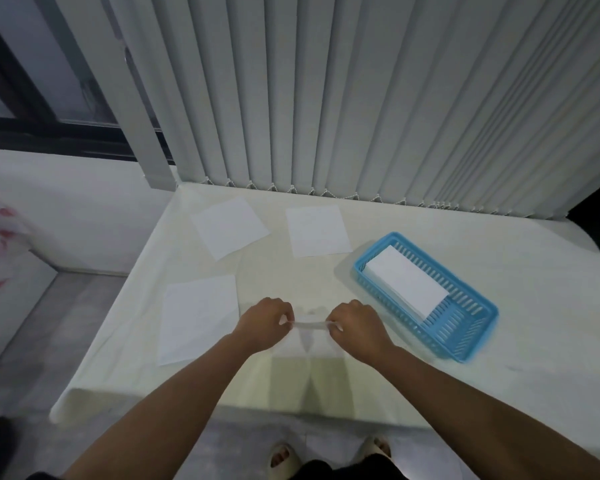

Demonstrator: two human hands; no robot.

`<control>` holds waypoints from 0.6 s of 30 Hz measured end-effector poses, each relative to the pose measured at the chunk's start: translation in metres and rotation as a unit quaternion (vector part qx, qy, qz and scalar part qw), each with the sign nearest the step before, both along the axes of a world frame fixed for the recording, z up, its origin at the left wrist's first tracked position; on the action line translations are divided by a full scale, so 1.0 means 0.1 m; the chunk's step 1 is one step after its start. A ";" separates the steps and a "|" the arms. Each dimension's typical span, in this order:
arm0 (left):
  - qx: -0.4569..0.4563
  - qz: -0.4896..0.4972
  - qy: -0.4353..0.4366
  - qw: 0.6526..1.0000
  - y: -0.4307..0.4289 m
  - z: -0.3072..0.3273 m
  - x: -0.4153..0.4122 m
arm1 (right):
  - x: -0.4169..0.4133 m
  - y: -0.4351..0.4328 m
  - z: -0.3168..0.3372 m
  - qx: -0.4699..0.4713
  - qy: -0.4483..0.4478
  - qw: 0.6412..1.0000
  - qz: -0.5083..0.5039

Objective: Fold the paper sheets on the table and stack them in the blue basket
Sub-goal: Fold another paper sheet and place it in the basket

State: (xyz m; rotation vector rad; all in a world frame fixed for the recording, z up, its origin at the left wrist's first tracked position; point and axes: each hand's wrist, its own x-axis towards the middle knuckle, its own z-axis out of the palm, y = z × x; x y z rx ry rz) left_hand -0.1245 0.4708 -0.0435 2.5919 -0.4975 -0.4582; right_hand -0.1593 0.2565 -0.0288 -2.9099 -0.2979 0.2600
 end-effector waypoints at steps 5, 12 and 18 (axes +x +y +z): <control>0.041 -0.037 0.024 0.998 0.04 0.00 -0.20 | -0.33 -0.04 -0.11 -0.006 0.025 0.999 0.026; 0.012 0.027 0.066 0.997 -0.09 -0.04 -0.21 | -0.45 -0.05 -0.26 -0.025 0.076 0.997 -0.017; 0.084 0.004 -0.006 0.996 -0.35 -0.20 -0.11 | -0.51 -0.08 -0.43 -0.090 0.125 0.988 -0.020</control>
